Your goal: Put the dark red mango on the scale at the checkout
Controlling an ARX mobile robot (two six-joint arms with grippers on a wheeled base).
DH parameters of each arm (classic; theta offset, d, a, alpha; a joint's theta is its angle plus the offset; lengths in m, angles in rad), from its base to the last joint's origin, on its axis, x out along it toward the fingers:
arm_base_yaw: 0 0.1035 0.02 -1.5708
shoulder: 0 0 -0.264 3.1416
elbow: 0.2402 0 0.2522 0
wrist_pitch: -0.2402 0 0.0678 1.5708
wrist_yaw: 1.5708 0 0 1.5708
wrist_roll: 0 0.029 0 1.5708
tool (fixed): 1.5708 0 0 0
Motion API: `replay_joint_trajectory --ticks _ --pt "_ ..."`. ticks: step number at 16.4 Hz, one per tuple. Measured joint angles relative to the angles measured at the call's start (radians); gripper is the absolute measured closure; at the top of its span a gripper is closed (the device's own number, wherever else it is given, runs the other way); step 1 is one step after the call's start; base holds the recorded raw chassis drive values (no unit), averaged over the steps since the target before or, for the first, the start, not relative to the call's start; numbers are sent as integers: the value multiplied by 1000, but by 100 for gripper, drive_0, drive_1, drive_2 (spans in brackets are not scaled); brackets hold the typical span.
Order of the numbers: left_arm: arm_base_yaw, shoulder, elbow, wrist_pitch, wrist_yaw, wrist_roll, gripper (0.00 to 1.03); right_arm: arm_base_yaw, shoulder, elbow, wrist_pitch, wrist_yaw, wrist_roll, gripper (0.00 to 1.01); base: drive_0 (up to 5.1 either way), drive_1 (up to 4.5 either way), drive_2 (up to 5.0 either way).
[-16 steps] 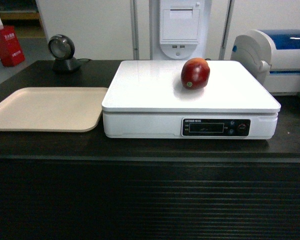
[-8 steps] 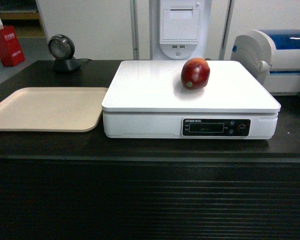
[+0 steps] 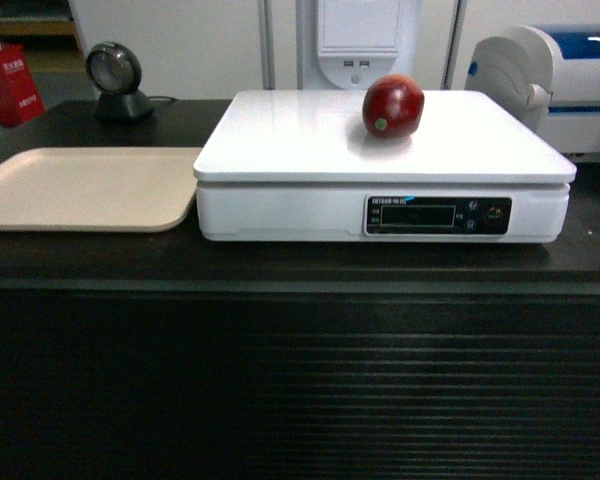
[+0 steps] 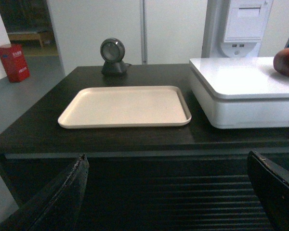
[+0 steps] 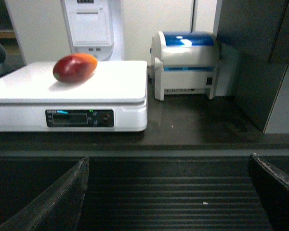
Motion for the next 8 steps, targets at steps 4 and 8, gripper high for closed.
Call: replay_joint_trajectory --ticks 4,8 --pt "0 0 0 0 0 0 5 0 0 0 2 0 0 3 0 0 0" --pt "0 0 0 0 0 0 5 0 0 0 1 1 0 3 0 0 0"
